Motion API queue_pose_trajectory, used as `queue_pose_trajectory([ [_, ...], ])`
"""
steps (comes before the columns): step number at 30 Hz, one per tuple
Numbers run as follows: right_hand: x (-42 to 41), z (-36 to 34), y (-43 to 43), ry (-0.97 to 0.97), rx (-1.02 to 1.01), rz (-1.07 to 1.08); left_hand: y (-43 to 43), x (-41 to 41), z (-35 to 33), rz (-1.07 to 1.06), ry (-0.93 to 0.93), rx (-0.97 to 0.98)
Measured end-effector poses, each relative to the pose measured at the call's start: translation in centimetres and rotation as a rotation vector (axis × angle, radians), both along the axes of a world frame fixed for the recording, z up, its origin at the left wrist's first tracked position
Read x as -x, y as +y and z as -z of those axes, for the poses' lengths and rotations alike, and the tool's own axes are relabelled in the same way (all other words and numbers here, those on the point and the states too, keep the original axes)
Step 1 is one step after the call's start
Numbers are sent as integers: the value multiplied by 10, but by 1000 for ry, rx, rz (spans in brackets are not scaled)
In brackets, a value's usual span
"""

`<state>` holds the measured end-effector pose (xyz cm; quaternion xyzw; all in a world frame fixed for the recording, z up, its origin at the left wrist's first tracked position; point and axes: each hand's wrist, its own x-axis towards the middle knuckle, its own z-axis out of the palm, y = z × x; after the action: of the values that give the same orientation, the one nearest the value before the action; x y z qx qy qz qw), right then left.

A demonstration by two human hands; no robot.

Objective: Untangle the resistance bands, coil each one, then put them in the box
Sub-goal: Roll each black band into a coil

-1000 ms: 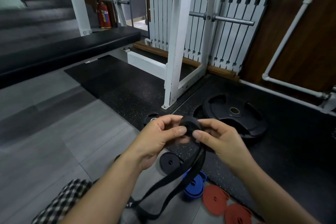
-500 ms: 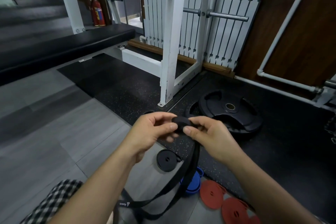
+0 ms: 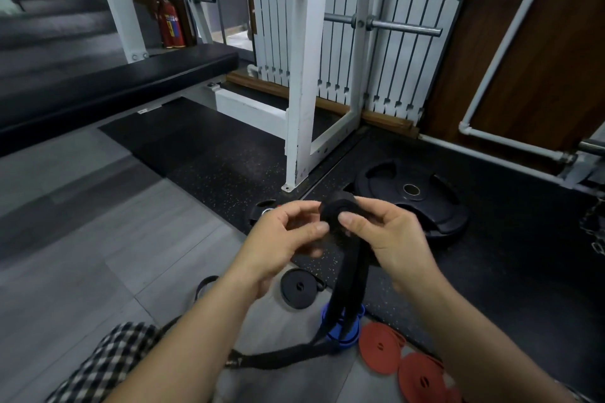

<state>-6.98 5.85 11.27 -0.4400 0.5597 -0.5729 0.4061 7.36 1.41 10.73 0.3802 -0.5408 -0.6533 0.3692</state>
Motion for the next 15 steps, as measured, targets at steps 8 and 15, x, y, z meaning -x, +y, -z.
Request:
queue_pose_trajectory([
  [8,3,0,0,36,-19,-115,0,1,-6,19,34,109],
  [15,0,5,0,-174,68,-114,13,14,-5,-70,521,-279],
])
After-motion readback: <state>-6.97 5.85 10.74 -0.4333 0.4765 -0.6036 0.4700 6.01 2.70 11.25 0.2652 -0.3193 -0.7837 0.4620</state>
